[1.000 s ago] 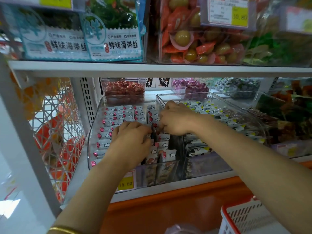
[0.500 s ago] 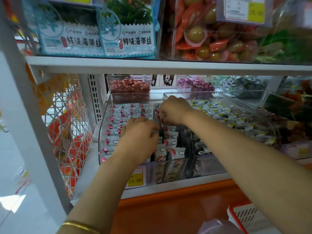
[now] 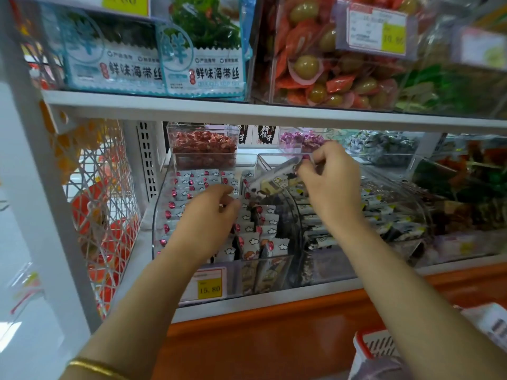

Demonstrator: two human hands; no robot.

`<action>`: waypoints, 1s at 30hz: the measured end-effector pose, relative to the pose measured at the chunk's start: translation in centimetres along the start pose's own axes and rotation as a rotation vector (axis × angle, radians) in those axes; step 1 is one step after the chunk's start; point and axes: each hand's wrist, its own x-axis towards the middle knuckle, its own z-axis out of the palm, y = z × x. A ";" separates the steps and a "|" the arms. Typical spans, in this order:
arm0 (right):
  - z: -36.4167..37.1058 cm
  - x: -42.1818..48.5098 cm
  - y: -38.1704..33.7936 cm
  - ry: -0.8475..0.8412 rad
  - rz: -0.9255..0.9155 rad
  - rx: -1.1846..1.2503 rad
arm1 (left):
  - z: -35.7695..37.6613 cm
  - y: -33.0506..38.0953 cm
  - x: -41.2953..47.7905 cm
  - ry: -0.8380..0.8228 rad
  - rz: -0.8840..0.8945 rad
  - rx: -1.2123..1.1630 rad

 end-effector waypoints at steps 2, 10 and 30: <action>-0.5 -1.3 -0.1 -0.045 0.163 0.253 | 0.1 0.1 -0.2 -0.068 -0.079 -0.193; -1.0 -3.6 0.6 -0.280 0.735 1.180 | -0.9 -0.3 -0.7 -0.010 -0.335 -0.788; -0.4 -3.8 0.3 -0.288 0.925 1.610 | -1.6 0.0 -0.8 -0.176 -0.364 -1.408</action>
